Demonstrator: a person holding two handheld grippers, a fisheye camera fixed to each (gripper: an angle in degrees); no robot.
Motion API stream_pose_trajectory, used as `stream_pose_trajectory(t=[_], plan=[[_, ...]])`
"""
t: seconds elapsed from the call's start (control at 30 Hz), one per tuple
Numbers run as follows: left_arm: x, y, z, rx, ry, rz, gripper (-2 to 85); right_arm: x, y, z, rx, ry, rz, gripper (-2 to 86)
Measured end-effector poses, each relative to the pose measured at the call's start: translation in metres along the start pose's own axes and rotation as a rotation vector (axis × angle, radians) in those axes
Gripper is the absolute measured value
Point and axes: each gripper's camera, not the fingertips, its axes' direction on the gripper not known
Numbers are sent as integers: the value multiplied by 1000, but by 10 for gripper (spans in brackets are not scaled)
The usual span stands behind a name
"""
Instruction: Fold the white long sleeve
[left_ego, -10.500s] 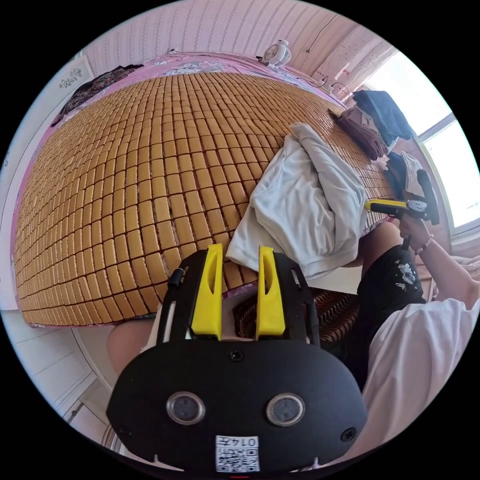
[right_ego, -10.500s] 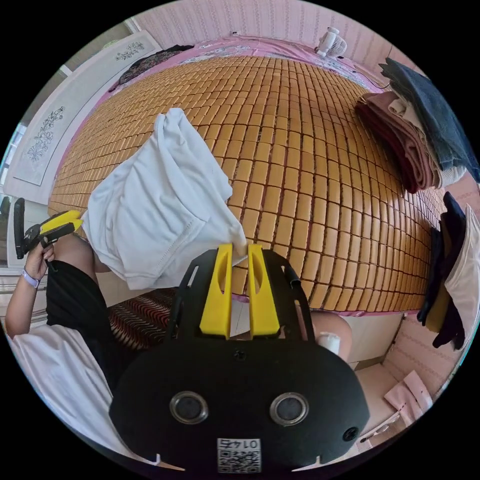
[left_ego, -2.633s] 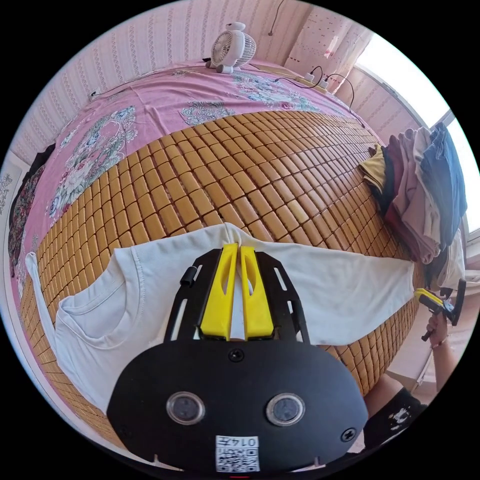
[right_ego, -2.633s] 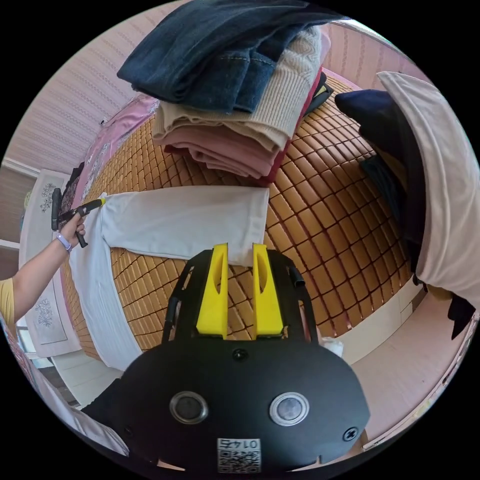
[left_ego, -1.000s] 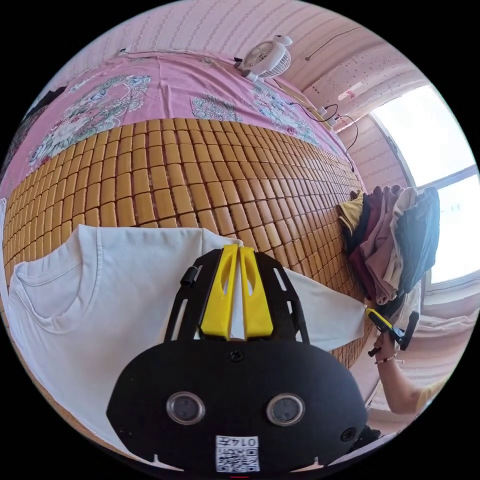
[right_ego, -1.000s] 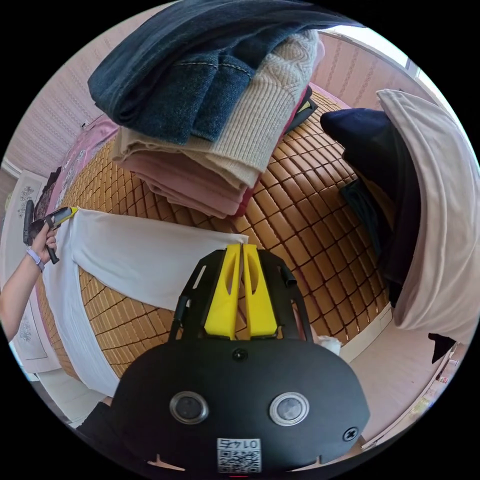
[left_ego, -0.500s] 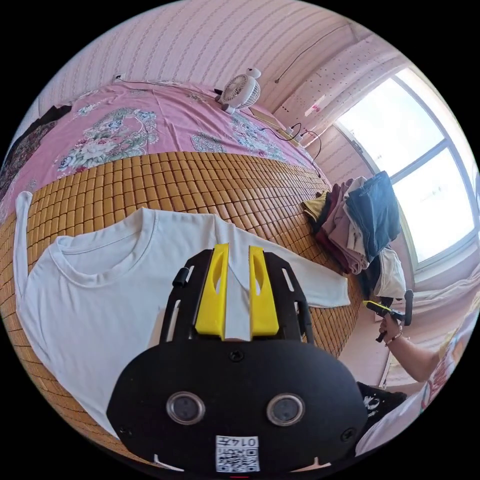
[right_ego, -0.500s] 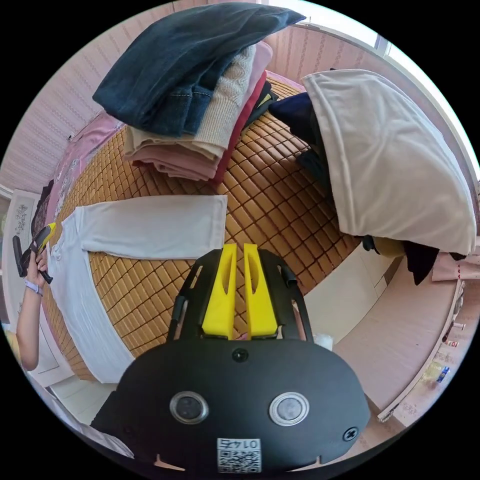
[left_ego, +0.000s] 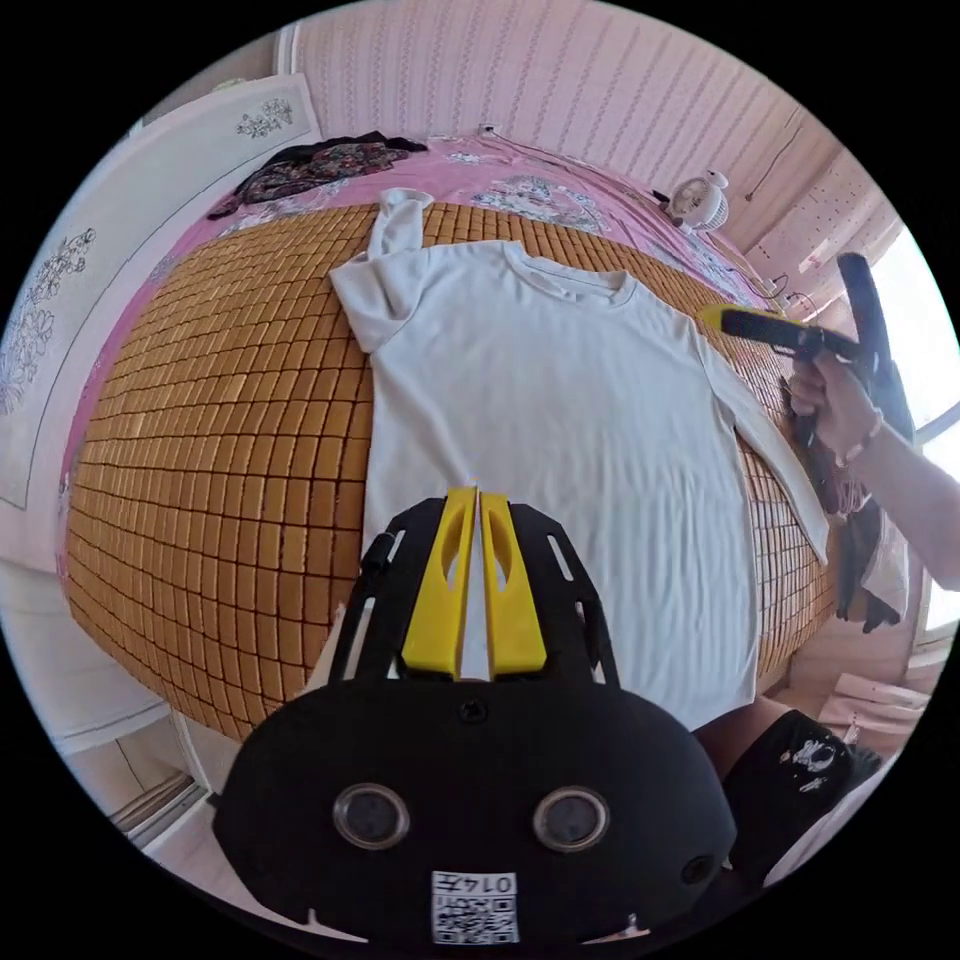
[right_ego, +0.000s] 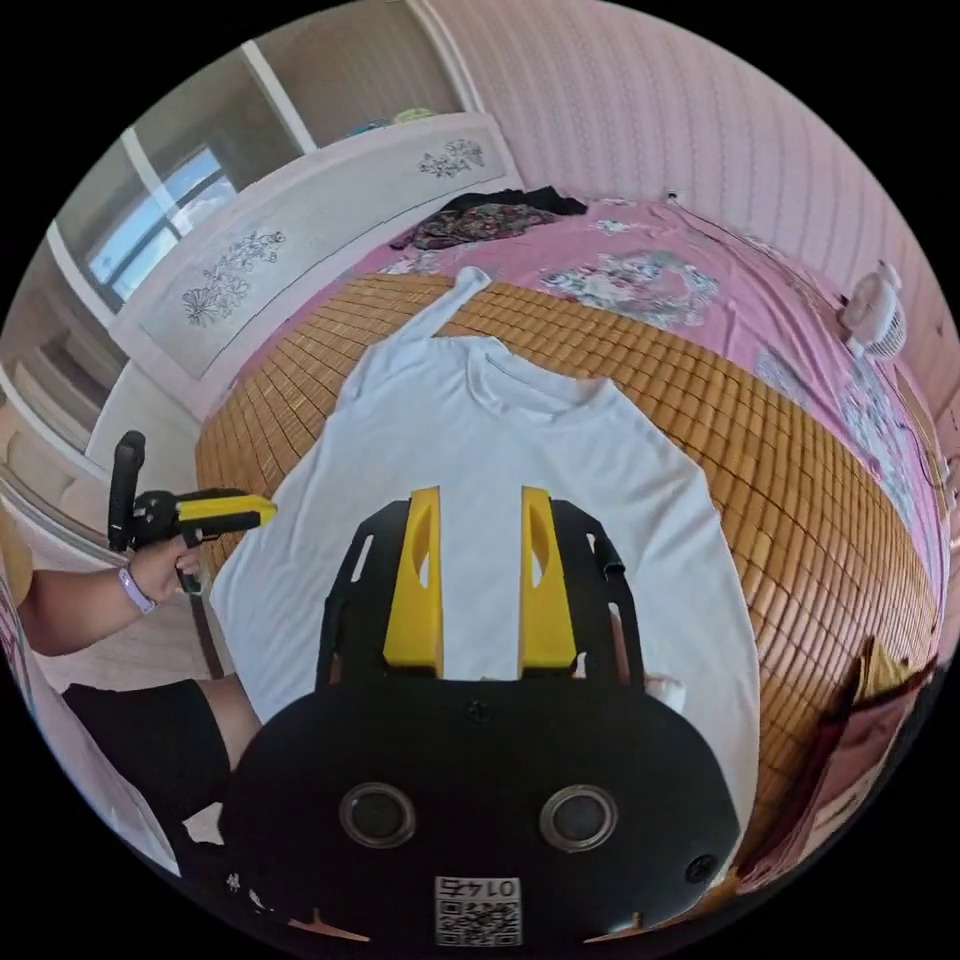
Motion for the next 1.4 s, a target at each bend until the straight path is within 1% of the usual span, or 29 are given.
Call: stream_pose_trajectory(t=[0.03, 0.07, 0.1, 0.2, 0.27, 0.33, 0.47, 0.5, 0.57, 0.6, 0.67, 0.7, 0.73, 0.77, 0.8, 0.83, 0.87, 0.9, 0.93, 1.0, 1.07, 1.1, 1.2, 1.3, 1.37, 1.4], plan=[[-15, 13, 5, -10, 9, -41, -9, -14, -46, 16, 3, -21, -33, 114], [-27, 26, 12, -21, 18, -78, -9, -21, -68, 23, 9, -31, -43, 115], [-33, 33, 16, -29, 21, -88, -9, -33, -110, 40, 10, -58, -57, 114], [-56, 59, 37, -83, 2, -134, -7, -56, -201, 89, -57, -101, -31, 114], [-71, 78, 42, -21, 59, -147, -6, -70, -245, 116, -96, -113, -27, 113], [-81, 90, 48, -2, 82, -169, -7, -86, -290, 144, -134, -21, -13, 109], [-104, 108, 60, 0, 129, -167, -9, -93, -326, 178, -226, 103, 50, 87], [-107, 110, 62, -2, 138, -167, -9, -92, -335, 185, -269, 146, 58, 70], [-120, 119, 69, -8, 168, -156, -10, -93, -346, 185, -283, 204, 53, 40], [-123, 122, 71, -8, 175, -151, -10, -96, -354, 182, -284, 169, 21, 26], [-132, 130, 77, -5, 184, -130, -10, -104, -367, 173, -273, 10, -69, 19], [-134, 133, 79, -4, 182, -123, -10, -113, -375, 160, -239, -166, -166, 18], [-137, 137, 81, 2, 178, -114, -10, -126, -382, 140, -199, -418, -314, 17], [-141, 143, 84, 8, 181, -110, -9, -132, -384, 129, -185, -555, -397, 17], [-143, 145, 86, 11, 186, -110, -9, -142, -389, 105, -161, -774, -526, 19], [-146, 150, 89, 11, 202, -111, -9, -148, -394, 84, -122, -889, -610, 22], [-149, 155, 91, 4, 216, -111, -8, -151, -396, 74, -98, -915, -637, 26], [-150, 158, 92, -1, 222, -110, -7, -152, -401, 61, -54, -914, -648, 33], [-152, 162, 91, -1, 231, -114, -5, -151, -406, 53, -17, -876, -607, 59], [-156, 171, 87, 25, 243, -118, 1, -148, -411, 52, -19, -806, -544, 90], [-165, 184, 80, 41, 231, -125, 17, -147, -409, 55, -69, -718, -513, 100], [-168, 187, 78, 43, 224, -130, 21, -146, -405, 59, -112, -635, -482, 101], [-187, 207, 67, 71, 186, -172, 34, -153, -388, 71, -242, -470, -481, 100], [-214, 226, 57, 79, 83, -238, 44, -165, -373, 81, -304, -334, -475, 100], [-244, 242, 54, 74, -68, -347, 54, -174, -371, 87, -325, -273, -449, 101], [-253, 246, 55, 72, -101, -382, 56, -181, -372, 89, -324, -256, -438, 101]])
